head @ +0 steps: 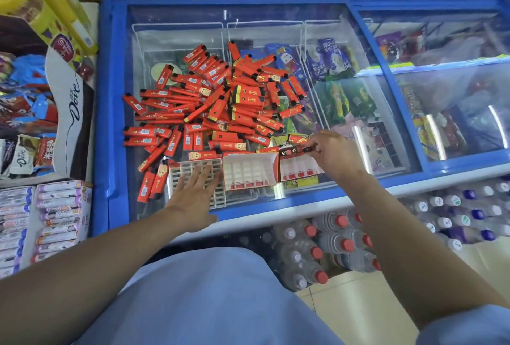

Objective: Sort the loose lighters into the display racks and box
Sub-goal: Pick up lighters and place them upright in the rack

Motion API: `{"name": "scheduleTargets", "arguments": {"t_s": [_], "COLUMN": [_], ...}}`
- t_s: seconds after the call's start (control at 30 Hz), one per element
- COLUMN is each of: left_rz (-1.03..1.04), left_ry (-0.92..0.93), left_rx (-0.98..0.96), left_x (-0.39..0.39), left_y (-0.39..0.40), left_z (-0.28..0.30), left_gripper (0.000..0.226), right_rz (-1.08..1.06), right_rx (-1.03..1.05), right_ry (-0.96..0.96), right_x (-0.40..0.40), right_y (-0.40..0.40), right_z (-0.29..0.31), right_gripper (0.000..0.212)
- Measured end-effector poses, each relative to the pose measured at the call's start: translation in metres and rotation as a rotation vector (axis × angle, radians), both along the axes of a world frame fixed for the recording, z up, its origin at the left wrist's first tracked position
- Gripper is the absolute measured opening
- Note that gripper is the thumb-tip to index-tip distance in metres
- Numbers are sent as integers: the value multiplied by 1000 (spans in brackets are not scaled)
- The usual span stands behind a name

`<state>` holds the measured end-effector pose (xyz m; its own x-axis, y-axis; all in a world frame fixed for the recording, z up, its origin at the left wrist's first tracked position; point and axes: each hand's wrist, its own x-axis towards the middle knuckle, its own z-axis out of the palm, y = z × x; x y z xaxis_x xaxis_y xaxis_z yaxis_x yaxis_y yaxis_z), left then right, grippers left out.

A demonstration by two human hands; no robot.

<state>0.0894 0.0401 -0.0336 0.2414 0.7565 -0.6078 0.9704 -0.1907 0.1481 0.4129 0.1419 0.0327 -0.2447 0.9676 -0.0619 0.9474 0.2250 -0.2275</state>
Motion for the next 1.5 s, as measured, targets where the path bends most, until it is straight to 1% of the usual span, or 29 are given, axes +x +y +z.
{"name": "scheduleTargets", "arguments": {"t_s": [0.27,0.33,0.4,0.43,0.5,0.53,0.6,0.67,0.7,0.77,0.83,0.9,0.97,1.07,1.17,1.27,1.33,1.37,1.43,1.5], "left_rz": [-14,3,69,123,235,284,467,704,796,902,942,965,984,983,960,990,1016,1021,1021,984], "left_ry": [-26,-69,-186,-273,-447,-491,-510,-463,-428,-344,-272,-247,-242,-245,-277,-383,-484,-550,-739,-884], "left_rx": [1,13,62,102,233,330,488,522,521,463,356,291,248,169,145,132,147,158,129,47], "left_x": [-6,-7,-9,-13,-23,-30,-43,-56,-63,-77,-85,-88,-91,-95,-100,-110,-116,-117,-116,-112], "left_y": [-1,-3,-7,-10,-22,-28,-40,-45,-44,-40,-32,-23,-14,-5,-6,-15,-26,-33,-46,-55], "left_z": [-4,-5,-5,-5,-4,-4,-5,-1,-1,-6,-10,-10,-12,-13,-13,-8,-2,2,9,16], "left_gripper": [110,108,97,88,62,49,29,26,26,32,45,50,45,35,33,26,19,19,19,19], "right_rz": [-41,-57,-56,-52,-32,-5,80,204,266,353,401,419,418,417,413,356,276,223,118,63], "right_rx": [-24,-34,-58,-51,-8,10,-12,-53,-66,-97,-115,-122,-130,-166,-205,-237,-293,-347,-475,-561], "right_ry": [-48,-80,-155,-174,-111,-53,10,28,53,112,115,123,136,102,101,161,264,346,510,582], "right_x": [-8,-13,-19,-23,-39,-52,-87,-127,-147,-181,-208,-224,-232,-233,-230,-229,-231,-233,-238,-244], "right_y": [-3,-5,-5,-4,-1,0,1,-3,-7,-17,-25,-32,-38,-46,-53,-58,-62,-64,-68,-72], "right_z": [-6,0,10,16,26,30,33,31,31,28,26,23,18,10,8,4,0,-1,0,4], "right_gripper": [16,20,25,26,22,20,18,19,19,19,21,21,20,19,18,17,14,16,29,41]}}
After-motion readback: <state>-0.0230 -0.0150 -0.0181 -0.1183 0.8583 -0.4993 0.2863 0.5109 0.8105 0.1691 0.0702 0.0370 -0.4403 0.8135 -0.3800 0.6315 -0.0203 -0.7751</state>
